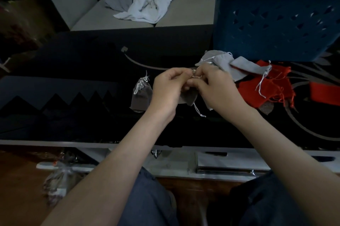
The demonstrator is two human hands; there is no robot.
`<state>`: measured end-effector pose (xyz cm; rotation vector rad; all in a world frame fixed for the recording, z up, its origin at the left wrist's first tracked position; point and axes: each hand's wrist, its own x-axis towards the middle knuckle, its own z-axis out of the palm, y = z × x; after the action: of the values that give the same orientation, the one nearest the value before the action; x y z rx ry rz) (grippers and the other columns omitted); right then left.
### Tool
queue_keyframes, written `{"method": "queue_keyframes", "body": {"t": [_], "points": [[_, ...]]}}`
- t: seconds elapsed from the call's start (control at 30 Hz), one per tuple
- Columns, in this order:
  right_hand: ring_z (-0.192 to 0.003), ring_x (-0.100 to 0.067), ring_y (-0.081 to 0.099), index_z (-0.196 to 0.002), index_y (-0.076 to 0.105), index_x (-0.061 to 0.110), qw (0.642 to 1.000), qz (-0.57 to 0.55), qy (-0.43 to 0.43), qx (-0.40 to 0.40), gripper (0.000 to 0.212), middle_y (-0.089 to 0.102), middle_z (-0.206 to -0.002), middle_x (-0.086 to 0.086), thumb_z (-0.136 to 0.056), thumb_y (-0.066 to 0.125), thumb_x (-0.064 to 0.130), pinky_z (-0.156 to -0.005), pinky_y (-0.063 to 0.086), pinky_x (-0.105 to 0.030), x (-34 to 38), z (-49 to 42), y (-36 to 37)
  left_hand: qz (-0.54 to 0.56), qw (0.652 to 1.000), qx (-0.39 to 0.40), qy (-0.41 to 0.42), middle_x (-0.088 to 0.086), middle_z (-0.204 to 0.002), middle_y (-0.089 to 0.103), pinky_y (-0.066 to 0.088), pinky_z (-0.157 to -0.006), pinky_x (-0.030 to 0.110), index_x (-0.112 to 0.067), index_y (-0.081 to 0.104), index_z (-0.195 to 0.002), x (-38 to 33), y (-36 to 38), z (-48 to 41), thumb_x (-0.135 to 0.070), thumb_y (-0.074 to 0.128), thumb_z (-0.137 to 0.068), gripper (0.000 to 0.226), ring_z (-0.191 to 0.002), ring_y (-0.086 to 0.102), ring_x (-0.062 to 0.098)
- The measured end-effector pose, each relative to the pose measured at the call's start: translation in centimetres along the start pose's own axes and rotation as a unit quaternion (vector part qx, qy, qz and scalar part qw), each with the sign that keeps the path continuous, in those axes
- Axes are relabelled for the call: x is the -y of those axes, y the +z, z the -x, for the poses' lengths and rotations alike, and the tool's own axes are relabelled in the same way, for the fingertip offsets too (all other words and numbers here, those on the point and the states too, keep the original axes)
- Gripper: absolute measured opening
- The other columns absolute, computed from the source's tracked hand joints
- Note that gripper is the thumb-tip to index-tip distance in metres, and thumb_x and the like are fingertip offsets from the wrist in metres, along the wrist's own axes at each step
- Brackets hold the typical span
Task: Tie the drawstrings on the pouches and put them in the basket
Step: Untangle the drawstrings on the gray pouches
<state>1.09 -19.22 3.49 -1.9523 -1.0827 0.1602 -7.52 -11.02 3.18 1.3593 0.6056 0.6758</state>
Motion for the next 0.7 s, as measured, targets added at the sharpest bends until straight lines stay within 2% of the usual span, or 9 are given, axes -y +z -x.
{"method": "queue_keyframes", "body": {"t": [0.13, 0.27, 0.4, 0.53, 0.7], "points": [[-0.062, -0.004, 0.052, -0.085, 0.059, 0.007, 1.0, -0.014, 0.011, -0.013, 0.009, 0.057, -0.067, 0.006, -0.089, 0.062, 0.015, -0.059, 0.039, -0.014, -0.2, -0.1, 0.1, -0.013, 1.0, -0.012, -0.006, 0.003, -0.072, 0.065, 0.046, -0.056, 0.01, -0.002, 0.07, -0.096, -0.1, 0.2, 0.2, -0.007, 0.057, -0.092, 0.014, -0.057, 0.053, 0.002], [-0.07, -0.012, 0.053, -0.093, 0.055, 0.004, 0.998, 0.051, -0.033, 0.018, 0.011, 0.058, -0.076, 0.0, -0.088, 0.062, 0.012, -0.063, 0.04, -0.021, -0.4, 0.1, 0.4, -0.019, 0.999, -0.022, -0.013, 0.002, -0.07, 0.064, 0.042, -0.051, 0.007, 0.001, 0.07, -0.1, -0.2, 0.2, 0.1, -0.005, 0.057, -0.092, 0.017, -0.05, 0.052, -0.004], [-0.083, -0.027, 0.061, -0.101, 0.057, 0.001, 0.994, 0.085, -0.067, 0.021, 0.012, 0.066, -0.089, -0.015, -0.092, 0.052, 0.007, -0.076, 0.045, -0.041, -0.4, 0.2, 0.3, -0.031, 0.999, -0.036, -0.012, 0.003, -0.074, 0.066, 0.045, -0.055, 0.009, -0.002, 0.071, -0.098, -0.1, -0.1, 0.0, -0.007, 0.058, -0.091, 0.016, -0.053, 0.053, -0.003], [-0.082, -0.025, 0.061, -0.099, 0.06, 0.005, 0.993, 0.095, -0.07, 0.005, 0.012, 0.068, -0.087, -0.013, -0.092, 0.051, 0.01, -0.072, 0.042, -0.034, -0.5, 0.1, 0.0, -0.064, 0.997, -0.042, 0.001, 0.0, -0.075, 0.066, 0.045, -0.057, 0.01, -0.004, 0.072, -0.095, -0.1, -0.1, 0.2, -0.008, 0.059, -0.091, 0.014, -0.055, 0.055, -0.004], [-0.078, -0.021, 0.06, -0.097, 0.064, 0.008, 0.992, 0.102, -0.069, 0.008, 0.012, 0.066, -0.083, -0.009, -0.091, 0.054, 0.013, -0.072, 0.044, -0.032, -0.8, -0.3, -0.7, -0.219, 0.969, -0.05, 0.102, -0.008, -0.08, 0.071, 0.052, -0.078, 0.025, -0.022, 0.072, -0.088, -0.1, -0.2, 0.2, -0.022, 0.062, -0.09, 0.01, -0.077, 0.065, 0.001]]}}
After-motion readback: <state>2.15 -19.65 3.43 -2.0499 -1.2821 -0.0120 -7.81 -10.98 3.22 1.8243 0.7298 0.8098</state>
